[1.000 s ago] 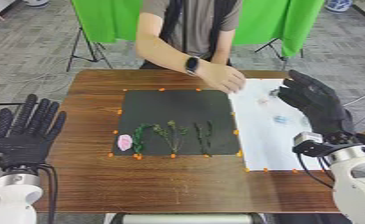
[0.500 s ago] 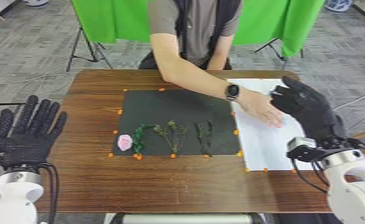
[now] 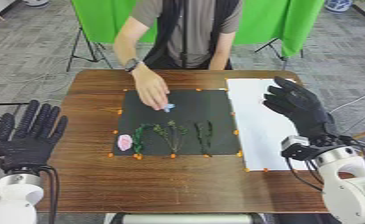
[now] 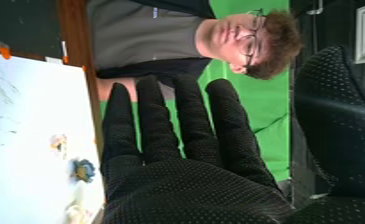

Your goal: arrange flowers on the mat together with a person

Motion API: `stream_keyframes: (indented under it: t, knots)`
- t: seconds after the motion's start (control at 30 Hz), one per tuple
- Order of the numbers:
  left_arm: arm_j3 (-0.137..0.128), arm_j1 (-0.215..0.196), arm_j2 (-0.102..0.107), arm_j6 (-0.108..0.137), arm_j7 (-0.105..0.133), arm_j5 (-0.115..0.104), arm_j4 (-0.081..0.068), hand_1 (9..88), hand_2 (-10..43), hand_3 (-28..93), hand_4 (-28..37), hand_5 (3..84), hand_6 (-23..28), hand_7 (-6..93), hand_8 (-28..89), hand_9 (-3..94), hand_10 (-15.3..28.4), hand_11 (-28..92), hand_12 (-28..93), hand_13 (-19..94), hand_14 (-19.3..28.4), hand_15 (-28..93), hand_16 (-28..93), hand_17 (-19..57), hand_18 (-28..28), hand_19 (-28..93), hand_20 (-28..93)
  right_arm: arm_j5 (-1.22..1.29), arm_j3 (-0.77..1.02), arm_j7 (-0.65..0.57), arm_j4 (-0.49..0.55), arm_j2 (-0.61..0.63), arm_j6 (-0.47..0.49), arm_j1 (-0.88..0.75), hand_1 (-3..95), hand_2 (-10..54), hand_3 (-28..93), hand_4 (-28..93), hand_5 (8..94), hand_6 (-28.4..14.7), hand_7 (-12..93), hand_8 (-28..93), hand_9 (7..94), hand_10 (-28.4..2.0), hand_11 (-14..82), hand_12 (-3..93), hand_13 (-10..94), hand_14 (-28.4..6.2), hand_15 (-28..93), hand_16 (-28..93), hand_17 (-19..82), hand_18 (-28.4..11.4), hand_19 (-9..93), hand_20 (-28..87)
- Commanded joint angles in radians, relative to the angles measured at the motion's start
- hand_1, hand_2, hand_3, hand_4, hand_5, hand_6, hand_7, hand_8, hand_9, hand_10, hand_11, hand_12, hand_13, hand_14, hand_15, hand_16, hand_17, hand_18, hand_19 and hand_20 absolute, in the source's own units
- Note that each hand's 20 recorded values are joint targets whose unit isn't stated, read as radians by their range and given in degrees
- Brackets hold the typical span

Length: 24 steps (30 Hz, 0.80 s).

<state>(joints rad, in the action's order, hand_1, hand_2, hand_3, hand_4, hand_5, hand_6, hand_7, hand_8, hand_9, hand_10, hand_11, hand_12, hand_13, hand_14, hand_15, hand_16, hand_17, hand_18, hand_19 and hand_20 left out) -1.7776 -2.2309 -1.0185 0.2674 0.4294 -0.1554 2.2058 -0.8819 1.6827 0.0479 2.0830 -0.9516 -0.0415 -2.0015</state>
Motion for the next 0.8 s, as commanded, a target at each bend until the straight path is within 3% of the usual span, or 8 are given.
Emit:
stream_keyframes:
  t: [0.03, 0.47, 0.63, 0.73, 0.8]
  knots:
    - [-0.004, -0.030, -0.011, 0.013, 0.013, -0.012, 0.006, 24.5, 16.1, 75, -28.3, 44.7, 8.4, 11.6, -10, 38.8, 15.1, 19, 6, 29, 13.4, 28, -9, -4.8, 12.2, 35, 10, 0.006, -0.014, -0.017, 0.001, -0.014, 0.009, 0.001, 29.5, -3.1, 76, -23, 35.3, -4.0, 12, -8, 40.2, -12.4, 4.6, 18.3, 32, -13.9, 10, 26, 9, -15.9, 36, 10]
    - [-0.006, -0.036, -0.013, 0.008, 0.012, -0.006, 0.011, 24.5, 16.2, 75, -28.3, 44.8, 8.4, 11.6, -10, 38.8, 15.1, 19, 6, 29, 13.4, 28, -9, -4.7, 12.2, 35, 10, -0.026, 0.006, -0.011, 0.004, -0.011, -0.013, -0.004, 30.0, -3.9, 76, -23, 35.4, -3.9, 12, -8, 40.0, -12.4, 4.5, 18.3, 32, -13.9, 10, 25, 8, -16.0, 36, 10]
    - [-0.013, -0.040, -0.014, 0.008, 0.014, 0.007, 0.013, 24.4, 16.2, 75, -28.3, 44.6, 8.3, 11.5, -10, 38.8, 15.1, 19, 6, 29, 13.5, 28, -9, -4.7, 12.2, 35, 10, -0.214, 0.013, -0.027, 0.012, 0.031, -0.080, 0.001, 30.2, -4.7, 77, -23, 35.4, -3.9, 12, -8, 38.7, -12.3, 4.3, 18.5, 32, -12.3, 11, 26, 8, -16.0, 37, 10]
    - [-0.013, -0.036, -0.011, -0.003, 0.015, 0.006, 0.011, 24.4, 16.1, 75, -28.3, 44.6, 8.3, 11.5, -9, 38.8, 15.1, 19, 6, 29, 13.4, 28, -9, -4.7, 12.2, 35, 10, -0.359, 0.027, -0.050, 0.016, 0.068, -0.134, 0.003, 30.4, -5.0, 77, -23, 34.9, -3.9, 12, -8, 37.1, -11.9, 4.4, 18.7, 31, -11.6, 10, 26, 8, -16.1, 37, 10]
    - [-0.009, -0.039, -0.011, -0.051, 0.027, -0.012, 0.007, 24.3, 16.1, 75, -28.3, 44.6, 8.3, 11.4, -9, 38.8, 15.1, 19, 6, 29, 13.3, 28, -9, -4.7, 12.2, 35, 10, -0.481, 0.040, -0.081, 0.024, 0.086, -0.166, -0.006, 30.5, -5.3, 77, -23, 34.8, -3.9, 12, -8, 36.3, -12.0, 4.2, 18.5, 31, -11.4, 9, 26, 8, -16.1, 37, 10]
